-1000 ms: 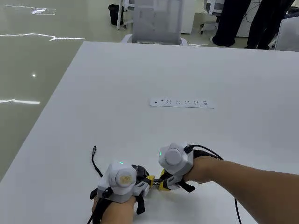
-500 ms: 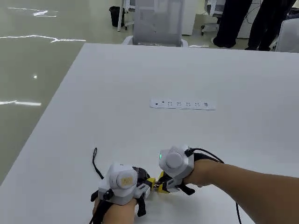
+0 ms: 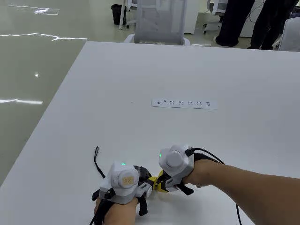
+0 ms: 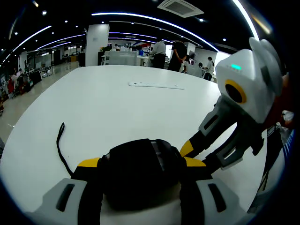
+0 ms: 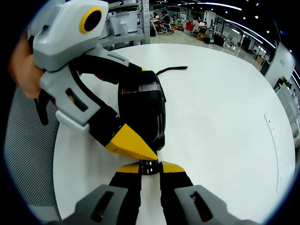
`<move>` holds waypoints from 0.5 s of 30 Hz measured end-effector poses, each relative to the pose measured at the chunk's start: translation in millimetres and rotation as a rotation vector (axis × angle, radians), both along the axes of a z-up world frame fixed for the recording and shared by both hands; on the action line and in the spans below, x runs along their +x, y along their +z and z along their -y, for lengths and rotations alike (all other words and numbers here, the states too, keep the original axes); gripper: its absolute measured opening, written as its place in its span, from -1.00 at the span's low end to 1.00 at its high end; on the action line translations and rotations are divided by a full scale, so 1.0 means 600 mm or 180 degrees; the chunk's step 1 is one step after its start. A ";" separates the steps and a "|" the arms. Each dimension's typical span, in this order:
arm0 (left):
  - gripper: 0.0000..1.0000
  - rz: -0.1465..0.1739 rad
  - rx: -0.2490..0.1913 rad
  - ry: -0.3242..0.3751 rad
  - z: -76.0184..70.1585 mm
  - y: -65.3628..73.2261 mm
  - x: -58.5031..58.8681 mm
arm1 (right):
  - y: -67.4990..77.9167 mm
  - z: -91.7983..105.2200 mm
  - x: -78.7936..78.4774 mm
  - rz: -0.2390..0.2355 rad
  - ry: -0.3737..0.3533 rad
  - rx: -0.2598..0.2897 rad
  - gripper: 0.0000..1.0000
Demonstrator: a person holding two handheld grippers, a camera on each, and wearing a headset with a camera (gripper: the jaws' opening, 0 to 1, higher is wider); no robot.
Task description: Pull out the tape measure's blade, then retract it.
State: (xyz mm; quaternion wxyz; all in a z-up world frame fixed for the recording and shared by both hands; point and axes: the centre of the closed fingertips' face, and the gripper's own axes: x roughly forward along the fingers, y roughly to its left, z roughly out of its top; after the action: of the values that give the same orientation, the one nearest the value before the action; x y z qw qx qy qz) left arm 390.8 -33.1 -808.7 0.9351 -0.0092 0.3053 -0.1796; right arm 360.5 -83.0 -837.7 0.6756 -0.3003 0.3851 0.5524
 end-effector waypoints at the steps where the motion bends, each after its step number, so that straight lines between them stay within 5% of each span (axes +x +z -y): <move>1: 0.28 0.0000 -0.0007 0.0002 0.000 0.000 0.000 | -0.001 -0.001 0.001 0.0000 -0.0005 0.0006 -0.72; 15: 0.28 0.0002 -0.0021 -0.0007 0.000 0.001 0.000 | 0.001 -0.015 0.003 0.0023 -0.0032 0.0184 -0.72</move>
State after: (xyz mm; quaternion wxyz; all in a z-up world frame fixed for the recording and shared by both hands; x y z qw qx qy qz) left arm 390.6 -33.2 -808.1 0.9350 -0.0119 0.3045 -0.1816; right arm 362.3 -74.2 -837.3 0.6881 -0.2806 0.3681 0.5588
